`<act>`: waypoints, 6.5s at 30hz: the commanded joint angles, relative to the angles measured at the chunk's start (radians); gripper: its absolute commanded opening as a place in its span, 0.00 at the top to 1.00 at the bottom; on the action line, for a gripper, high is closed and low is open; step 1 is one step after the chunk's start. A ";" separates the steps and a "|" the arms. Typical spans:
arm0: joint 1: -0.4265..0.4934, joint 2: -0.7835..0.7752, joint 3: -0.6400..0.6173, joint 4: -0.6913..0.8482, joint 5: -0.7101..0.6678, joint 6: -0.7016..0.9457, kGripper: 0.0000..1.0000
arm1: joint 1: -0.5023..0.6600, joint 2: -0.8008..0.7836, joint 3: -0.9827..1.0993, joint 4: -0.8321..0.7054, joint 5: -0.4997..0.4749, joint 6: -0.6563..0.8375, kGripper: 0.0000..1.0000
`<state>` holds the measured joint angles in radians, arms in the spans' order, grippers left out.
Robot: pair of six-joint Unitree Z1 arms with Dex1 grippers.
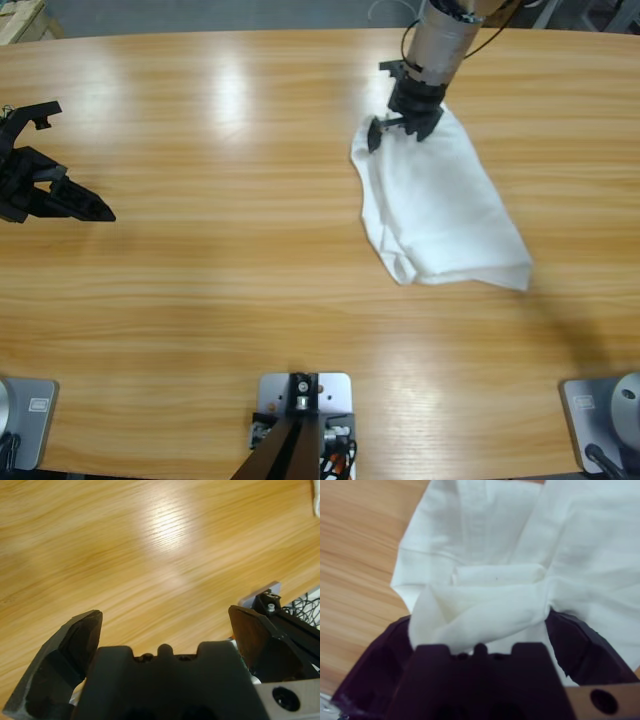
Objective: Fold clothes
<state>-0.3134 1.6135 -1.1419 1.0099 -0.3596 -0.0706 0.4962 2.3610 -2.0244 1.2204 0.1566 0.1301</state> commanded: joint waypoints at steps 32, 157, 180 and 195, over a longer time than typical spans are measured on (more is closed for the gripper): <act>-0.633 1.035 -1.753 0.361 0.060 0.147 0.03 | -0.250 -1.125 0.621 0.257 0.166 -0.004 0.00; -0.691 0.791 -0.755 0.036 0.353 -0.139 0.12 | -0.150 -0.773 0.485 0.172 0.008 -0.003 0.00; -0.215 0.694 -0.485 -0.075 0.401 -0.134 0.12 | -0.182 -0.746 0.406 0.199 0.017 -0.030 0.00; 0.250 0.642 -0.375 -0.147 0.381 -0.054 0.12 | -0.200 -0.740 0.372 0.227 0.020 -0.046 0.00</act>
<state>-0.2034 2.1682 -1.5585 0.8763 0.0250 -0.1387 0.3229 1.6082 -1.6416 1.4198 0.1543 0.1046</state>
